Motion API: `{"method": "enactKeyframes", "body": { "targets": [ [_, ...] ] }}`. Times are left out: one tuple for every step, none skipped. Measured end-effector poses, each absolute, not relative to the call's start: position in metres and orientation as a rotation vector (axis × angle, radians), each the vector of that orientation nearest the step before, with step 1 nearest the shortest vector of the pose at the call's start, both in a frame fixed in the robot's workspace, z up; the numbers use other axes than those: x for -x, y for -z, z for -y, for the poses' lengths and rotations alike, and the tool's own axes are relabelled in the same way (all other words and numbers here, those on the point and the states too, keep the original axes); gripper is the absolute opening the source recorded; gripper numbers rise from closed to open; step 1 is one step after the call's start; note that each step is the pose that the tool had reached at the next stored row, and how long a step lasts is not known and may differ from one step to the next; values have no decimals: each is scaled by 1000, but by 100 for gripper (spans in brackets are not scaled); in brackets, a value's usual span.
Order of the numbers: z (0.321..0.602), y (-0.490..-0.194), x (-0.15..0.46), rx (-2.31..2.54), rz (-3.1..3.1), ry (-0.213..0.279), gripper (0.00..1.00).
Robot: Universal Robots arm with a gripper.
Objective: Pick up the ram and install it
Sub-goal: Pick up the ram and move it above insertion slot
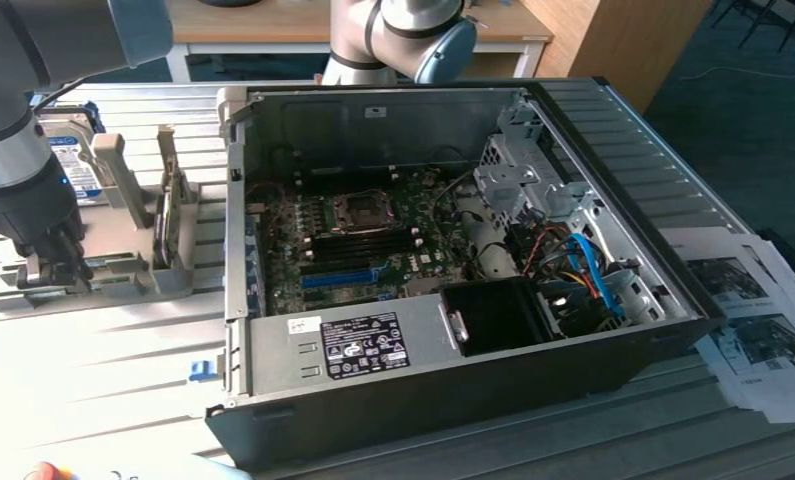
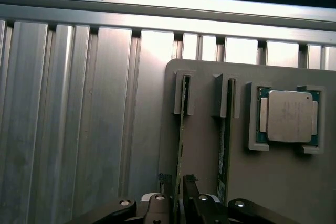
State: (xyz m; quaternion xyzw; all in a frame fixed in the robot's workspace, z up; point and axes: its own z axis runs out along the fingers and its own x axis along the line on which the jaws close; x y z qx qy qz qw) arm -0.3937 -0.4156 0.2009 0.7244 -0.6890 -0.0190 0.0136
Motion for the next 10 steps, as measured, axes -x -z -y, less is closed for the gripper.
{"method": "enactKeyframes", "body": {
  "targets": [
    [416, -201, 394, -2256, 2146, 59, 23],
    [416, -201, 394, -2256, 2146, 59, 23],
    [416, -201, 394, -2256, 2146, 59, 23],
    [416, -201, 394, -2256, 2146, 59, 23],
    [416, -201, 394, -2256, 2146, 59, 23],
    [416, -201, 394, -2256, 2146, 59, 23],
    [416, -201, 394, -2256, 2146, 59, 23],
    [416, -201, 394, -2256, 2146, 59, 23],
    [416, -201, 394, -2256, 2146, 59, 23],
    [416, -201, 394, -2256, 2146, 59, 23]
  ]
}}
